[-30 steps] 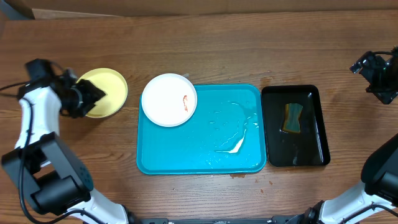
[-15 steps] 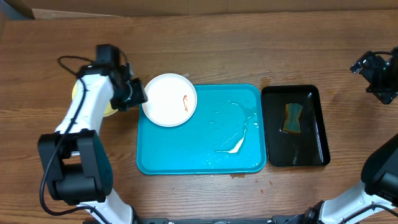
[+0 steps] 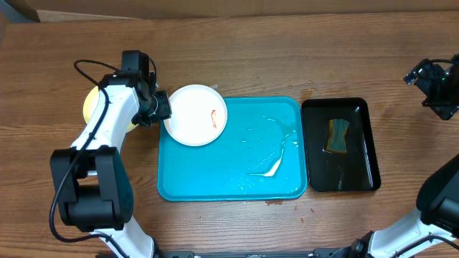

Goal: Clean dirty plates on tray and stack at the side
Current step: 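Reach the left gripper to the white plate rim on the blue tray and grasp, then lower the right gripper into the black tray and grasp the sponge, then rub the held sponge in the black tray water with the right gripper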

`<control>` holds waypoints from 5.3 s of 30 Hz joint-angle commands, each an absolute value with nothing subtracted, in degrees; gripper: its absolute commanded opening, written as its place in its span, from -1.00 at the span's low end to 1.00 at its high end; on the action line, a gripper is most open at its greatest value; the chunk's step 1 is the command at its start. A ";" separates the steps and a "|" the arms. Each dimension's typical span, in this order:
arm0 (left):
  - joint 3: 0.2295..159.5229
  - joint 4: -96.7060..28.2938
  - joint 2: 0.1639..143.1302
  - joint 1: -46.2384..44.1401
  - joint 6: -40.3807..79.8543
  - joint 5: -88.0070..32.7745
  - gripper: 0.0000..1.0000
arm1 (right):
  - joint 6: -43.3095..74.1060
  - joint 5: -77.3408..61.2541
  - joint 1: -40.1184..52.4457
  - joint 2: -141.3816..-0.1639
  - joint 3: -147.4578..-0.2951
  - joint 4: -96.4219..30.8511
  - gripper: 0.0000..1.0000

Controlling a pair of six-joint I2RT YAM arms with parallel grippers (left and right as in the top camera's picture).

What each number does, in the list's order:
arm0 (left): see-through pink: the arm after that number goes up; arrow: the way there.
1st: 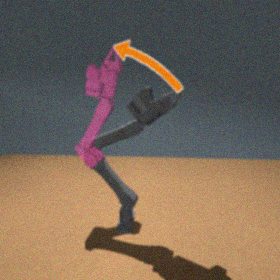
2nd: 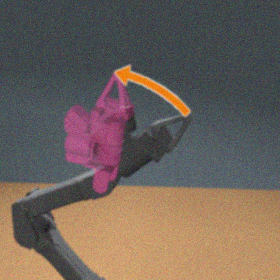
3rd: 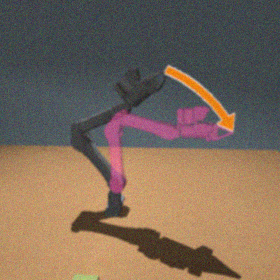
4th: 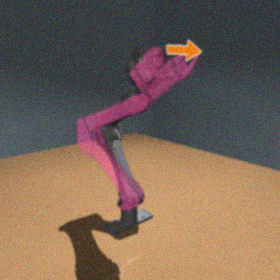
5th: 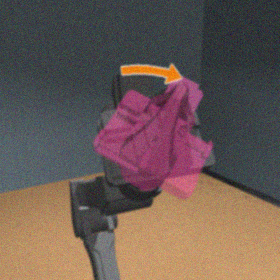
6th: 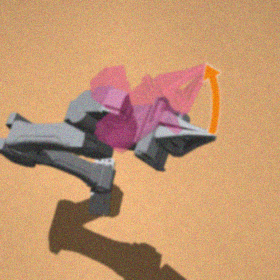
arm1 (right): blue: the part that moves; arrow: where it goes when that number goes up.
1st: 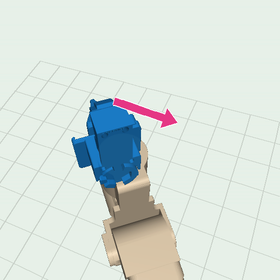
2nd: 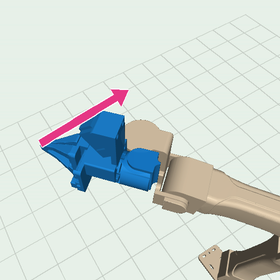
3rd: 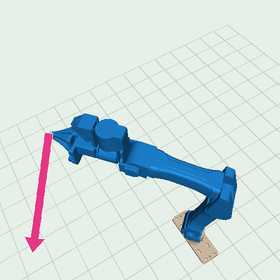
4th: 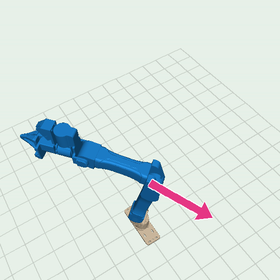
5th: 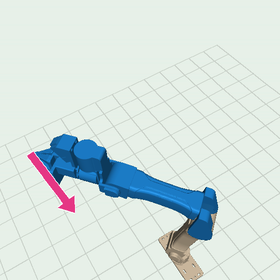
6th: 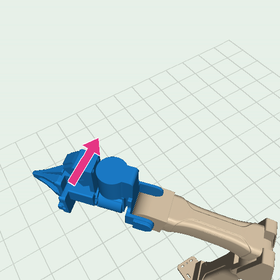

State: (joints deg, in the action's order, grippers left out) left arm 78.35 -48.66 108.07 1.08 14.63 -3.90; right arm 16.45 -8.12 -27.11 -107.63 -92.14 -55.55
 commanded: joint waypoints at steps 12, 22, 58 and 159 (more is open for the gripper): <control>77.93 -46.54 115.39 0.23 15.03 -6.02 -0.92 | 16.53 -8.03 -27.29 -106.85 -92.27 -55.33 1.00; 77.95 -57.69 114.85 -3.22 15.00 -18.04 -0.92 | 16.53 -8.03 -27.29 -106.85 -92.27 -55.33 1.00; 78.37 -55.86 114.87 -13.23 19.35 -4.51 -0.65 | 16.53 -8.03 -27.40 -106.85 -92.27 -55.35 1.00; 78.37 -56.69 114.87 -15.07 20.36 -4.47 -0.50 | 14.59 4.89 3.16 -106.83 -69.65 -39.88 1.00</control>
State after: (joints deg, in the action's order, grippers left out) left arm 78.46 -56.40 114.45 -14.66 19.57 -5.06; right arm 14.74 4.71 3.09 -107.63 -66.57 -38.11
